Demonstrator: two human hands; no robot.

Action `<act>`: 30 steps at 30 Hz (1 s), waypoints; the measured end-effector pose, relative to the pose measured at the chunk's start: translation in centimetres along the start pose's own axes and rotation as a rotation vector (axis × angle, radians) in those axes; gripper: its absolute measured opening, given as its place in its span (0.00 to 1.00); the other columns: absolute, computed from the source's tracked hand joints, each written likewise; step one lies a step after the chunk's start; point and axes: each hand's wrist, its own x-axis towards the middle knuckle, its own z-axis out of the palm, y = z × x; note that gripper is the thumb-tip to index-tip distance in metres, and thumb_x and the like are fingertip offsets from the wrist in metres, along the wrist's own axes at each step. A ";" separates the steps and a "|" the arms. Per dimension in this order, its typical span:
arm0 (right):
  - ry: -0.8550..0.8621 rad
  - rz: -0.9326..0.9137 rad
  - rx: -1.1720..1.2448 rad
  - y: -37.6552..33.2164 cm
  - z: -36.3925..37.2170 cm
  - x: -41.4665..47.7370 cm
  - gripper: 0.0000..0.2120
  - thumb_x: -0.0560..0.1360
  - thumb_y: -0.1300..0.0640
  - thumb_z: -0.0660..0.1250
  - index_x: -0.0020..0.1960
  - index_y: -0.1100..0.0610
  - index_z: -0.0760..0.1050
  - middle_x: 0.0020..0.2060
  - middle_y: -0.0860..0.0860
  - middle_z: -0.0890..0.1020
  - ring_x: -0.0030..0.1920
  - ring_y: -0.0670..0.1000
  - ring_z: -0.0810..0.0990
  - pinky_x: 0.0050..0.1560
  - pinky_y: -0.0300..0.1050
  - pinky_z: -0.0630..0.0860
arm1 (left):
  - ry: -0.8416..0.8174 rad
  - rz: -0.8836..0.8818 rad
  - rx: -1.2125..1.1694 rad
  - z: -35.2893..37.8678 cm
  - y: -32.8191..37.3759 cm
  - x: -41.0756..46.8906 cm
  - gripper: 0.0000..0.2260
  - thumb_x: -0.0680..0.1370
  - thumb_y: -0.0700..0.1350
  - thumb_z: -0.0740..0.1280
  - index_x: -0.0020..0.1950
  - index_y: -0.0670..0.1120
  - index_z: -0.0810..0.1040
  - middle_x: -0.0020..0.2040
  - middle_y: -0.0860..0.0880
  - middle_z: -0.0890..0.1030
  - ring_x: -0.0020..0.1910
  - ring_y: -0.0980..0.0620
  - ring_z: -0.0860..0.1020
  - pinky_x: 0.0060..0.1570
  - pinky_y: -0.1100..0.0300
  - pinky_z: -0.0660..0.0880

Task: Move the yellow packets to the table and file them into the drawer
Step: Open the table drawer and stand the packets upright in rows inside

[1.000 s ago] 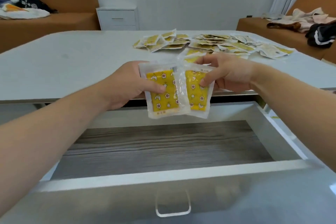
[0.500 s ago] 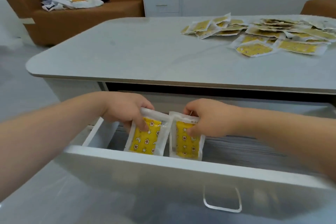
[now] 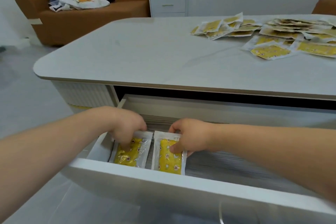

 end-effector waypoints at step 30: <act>0.333 -0.345 -0.874 -0.4 0.3 -0.8 0.20 0.81 0.39 0.59 0.63 0.53 0.73 0.57 0.55 0.77 0.59 0.59 0.76 0.56 0.52 0.73 | 0.131 -0.003 -0.043 -0.9 0.3 -0.6 0.34 0.66 0.59 0.80 0.67 0.54 0.70 0.59 0.54 0.75 0.55 0.52 0.75 0.53 0.56 0.76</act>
